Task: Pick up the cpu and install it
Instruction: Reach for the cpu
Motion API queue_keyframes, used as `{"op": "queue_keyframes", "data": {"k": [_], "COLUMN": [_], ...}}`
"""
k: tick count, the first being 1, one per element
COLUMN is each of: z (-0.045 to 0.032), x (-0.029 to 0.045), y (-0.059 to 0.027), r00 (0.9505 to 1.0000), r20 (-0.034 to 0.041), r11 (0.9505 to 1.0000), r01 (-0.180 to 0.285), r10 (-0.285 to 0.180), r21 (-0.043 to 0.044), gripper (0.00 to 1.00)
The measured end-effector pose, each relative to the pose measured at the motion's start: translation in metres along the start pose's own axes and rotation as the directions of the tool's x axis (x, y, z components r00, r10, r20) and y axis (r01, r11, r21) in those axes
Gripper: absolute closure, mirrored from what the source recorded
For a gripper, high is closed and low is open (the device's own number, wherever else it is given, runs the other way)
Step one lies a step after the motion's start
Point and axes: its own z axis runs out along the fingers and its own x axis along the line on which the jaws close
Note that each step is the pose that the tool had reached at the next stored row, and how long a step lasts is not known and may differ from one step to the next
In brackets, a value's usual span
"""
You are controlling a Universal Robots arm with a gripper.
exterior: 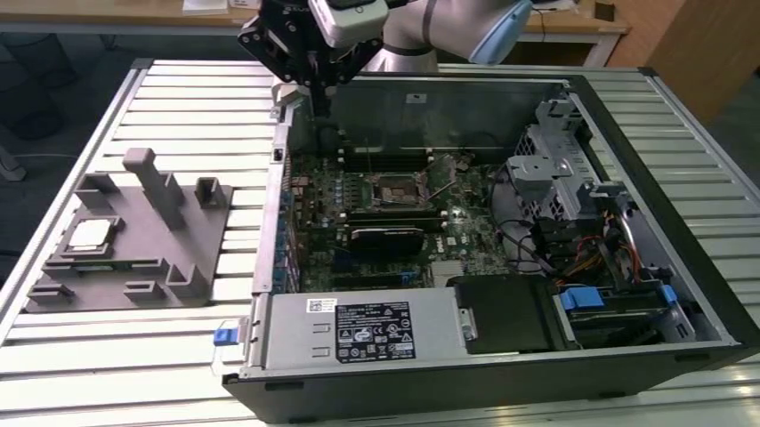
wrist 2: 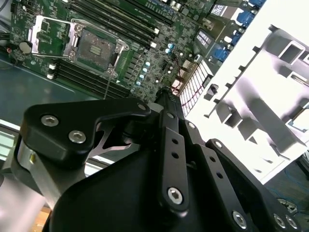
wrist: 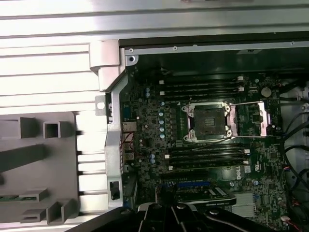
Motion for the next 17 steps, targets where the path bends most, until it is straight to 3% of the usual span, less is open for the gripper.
{"op": "queue_keyframes", "data": {"k": [17], "z": [-0.0004], "x": [0.013], "y": [-0.001], "r00": [1.0], "r20": [0.0], "r11": [1.0], "r01": [0.0], "r10": [0.0], "r21": [0.0], "gripper": [0.89]}}
